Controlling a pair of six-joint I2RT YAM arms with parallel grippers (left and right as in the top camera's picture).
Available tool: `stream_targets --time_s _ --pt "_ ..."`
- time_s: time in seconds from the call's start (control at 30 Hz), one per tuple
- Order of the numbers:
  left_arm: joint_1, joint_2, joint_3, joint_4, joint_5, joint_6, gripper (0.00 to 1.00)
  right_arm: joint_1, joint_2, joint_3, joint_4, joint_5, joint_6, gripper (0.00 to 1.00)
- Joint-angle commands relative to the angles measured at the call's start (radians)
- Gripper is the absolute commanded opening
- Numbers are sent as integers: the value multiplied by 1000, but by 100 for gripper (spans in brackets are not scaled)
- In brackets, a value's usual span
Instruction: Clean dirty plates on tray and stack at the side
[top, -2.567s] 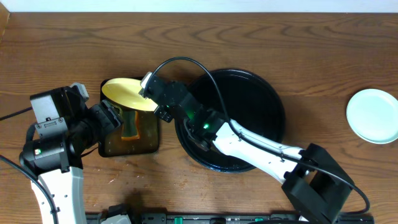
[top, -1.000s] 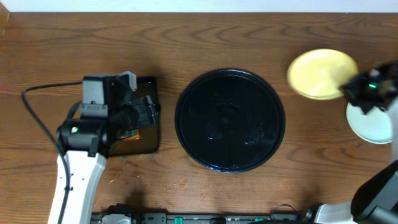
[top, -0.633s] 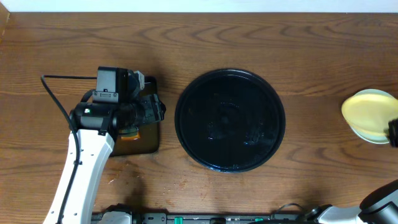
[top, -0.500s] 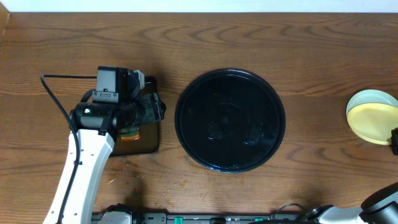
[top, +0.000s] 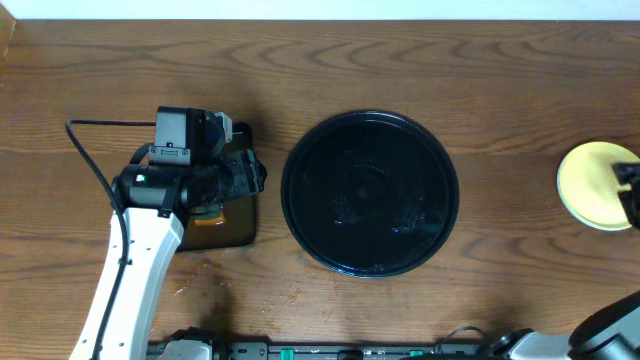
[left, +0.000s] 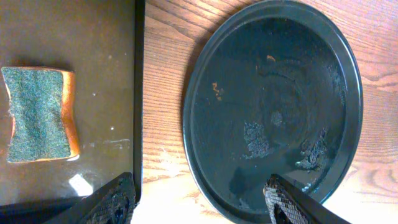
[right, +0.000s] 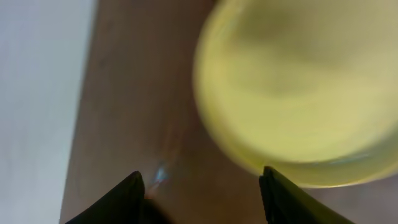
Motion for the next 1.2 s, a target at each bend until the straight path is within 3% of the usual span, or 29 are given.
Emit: stream_targets --time_s 0.0,0.13,0.3,0.5,0.7,0.87,1.07,1.17 --pt "-3 3 13 -5 -13 17 68 102 -115 0 -19 -99 -78 58" --pt "-2 -9 14 -24 -30 21 68 257 -223 0 -75 -98 -161 57" --pt "-2 -29 14 -61 -164 16 68 509 -290 0 -182 0 -244 52" --pt "-2 -27 14 -103 -170 -2 68 821 -254 -2 -307 258 -260 50" --pt "-2 -28 14 -116 -207 -2 68 1046 -183 -2 -274 331 -270 56" --pt "-2 -47 14 -148 -208 -2 68 1142 -140 -2 -235 373 -278 62" --pt "-2 -158 14 -169 -223 5 70 1160 -154 0 -154 376 -359 72" --pt "-2 -264 14 -165 -261 5 82 1160 -211 0 -109 373 -383 75"
